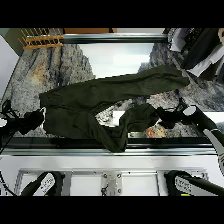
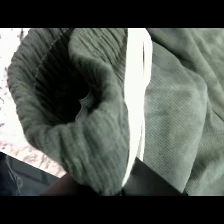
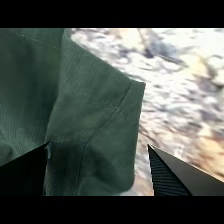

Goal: Fold the clothes and pants, and hang the long-sleeved shirts on hangers.

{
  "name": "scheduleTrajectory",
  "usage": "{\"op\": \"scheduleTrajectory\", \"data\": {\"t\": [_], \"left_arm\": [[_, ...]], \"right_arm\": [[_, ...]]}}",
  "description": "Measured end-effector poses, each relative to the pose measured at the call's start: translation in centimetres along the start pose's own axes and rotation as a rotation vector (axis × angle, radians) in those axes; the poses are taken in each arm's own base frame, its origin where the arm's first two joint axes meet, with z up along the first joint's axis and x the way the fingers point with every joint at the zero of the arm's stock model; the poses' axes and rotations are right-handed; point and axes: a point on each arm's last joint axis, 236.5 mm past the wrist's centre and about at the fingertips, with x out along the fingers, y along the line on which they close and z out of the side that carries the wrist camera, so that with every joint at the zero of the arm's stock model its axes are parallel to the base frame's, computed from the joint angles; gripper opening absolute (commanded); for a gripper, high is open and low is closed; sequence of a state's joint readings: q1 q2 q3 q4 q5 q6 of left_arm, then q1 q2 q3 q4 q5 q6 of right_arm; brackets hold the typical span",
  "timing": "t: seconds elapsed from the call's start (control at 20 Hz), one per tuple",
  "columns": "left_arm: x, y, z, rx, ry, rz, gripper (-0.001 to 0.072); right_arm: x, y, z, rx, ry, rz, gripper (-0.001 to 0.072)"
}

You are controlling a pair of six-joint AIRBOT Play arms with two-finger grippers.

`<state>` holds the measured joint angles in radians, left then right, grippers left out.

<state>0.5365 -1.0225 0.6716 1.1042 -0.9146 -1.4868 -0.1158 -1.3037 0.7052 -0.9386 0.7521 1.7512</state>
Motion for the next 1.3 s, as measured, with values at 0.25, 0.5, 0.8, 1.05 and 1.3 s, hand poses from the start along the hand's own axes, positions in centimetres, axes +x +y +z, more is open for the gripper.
{"op": "scheduleTrajectory", "data": {"t": [0.25, 0.5, 0.8, 1.05, 1.3], "left_arm": [[-0.2, 0.0, 0.9, 0.003, -0.028, 0.002, 0.0021], [-3.3, -2.3, 4.6, 0.049, -0.105, -0.026, 0.0021], [-8.2, -5.0, 6.4, 0.129, -0.203, -0.059, 0.0021], [-8.4, -4.8, 4.5, 0.135, -0.197, -0.060, 0.0021], [-5.4, -3.3, 3.0, 0.105, -0.102, -0.042, 0.0021]], "right_arm": [[0.8, 1.5, 0.4, -0.076, -0.029, 0.041, 0.0020], [-7.6, 3.9, 4.5, -0.279, -0.151, 0.058, 0.0020], [-27.3, 0.5, 5.3, -0.400, -0.492, -0.167, 0.0019], [-33.4, -4.0, 2.4, -0.270, -0.583, -0.290, 0.0018], [-29.8, -6.5, 4.1, -0.169, -0.405, -0.335, 0.0019]]}}
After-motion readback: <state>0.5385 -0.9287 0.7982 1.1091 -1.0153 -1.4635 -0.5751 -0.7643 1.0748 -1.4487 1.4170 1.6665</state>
